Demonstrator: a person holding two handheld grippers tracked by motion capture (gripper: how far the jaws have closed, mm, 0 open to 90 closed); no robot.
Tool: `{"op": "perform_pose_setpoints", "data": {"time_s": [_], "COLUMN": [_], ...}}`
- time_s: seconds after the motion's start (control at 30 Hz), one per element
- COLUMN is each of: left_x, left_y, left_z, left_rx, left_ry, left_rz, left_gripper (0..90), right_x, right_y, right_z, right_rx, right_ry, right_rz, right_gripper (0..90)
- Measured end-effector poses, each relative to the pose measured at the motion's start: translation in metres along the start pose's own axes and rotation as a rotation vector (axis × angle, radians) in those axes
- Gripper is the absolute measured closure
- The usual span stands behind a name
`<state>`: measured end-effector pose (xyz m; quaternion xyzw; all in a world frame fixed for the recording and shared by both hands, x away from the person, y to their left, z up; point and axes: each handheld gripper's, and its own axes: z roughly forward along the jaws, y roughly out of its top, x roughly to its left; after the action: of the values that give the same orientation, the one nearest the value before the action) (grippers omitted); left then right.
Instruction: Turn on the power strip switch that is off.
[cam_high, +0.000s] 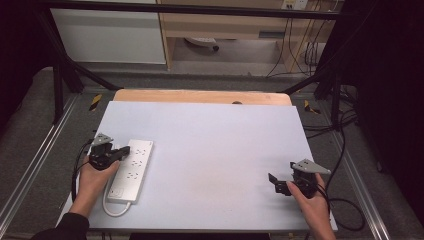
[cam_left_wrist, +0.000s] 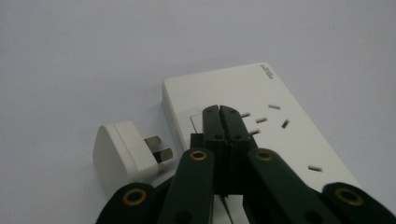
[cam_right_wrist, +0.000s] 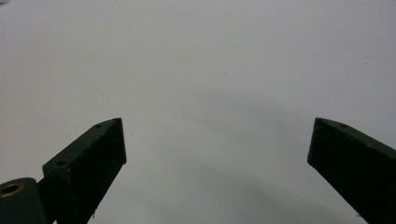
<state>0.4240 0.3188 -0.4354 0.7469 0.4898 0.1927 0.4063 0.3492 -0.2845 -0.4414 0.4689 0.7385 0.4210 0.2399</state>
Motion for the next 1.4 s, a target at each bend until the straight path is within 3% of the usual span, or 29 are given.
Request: {"op": "perform_pose_setpoints", "data": {"time_s": [1.4], "left_x": [-0.001], "left_y": [-0.0011], "left_z": [0.0009], "left_rx": [0.005], "left_ry": [0.003], "left_rz": [0.014], "left_gripper": [90.0], "right_x": [0.0008], "right_y": [0.0], "right_z": [0.0004], "right_rx": [0.006], "right_ry": [-0.001], "right_rz": [-0.004], "right_gripper": [4.8]}}
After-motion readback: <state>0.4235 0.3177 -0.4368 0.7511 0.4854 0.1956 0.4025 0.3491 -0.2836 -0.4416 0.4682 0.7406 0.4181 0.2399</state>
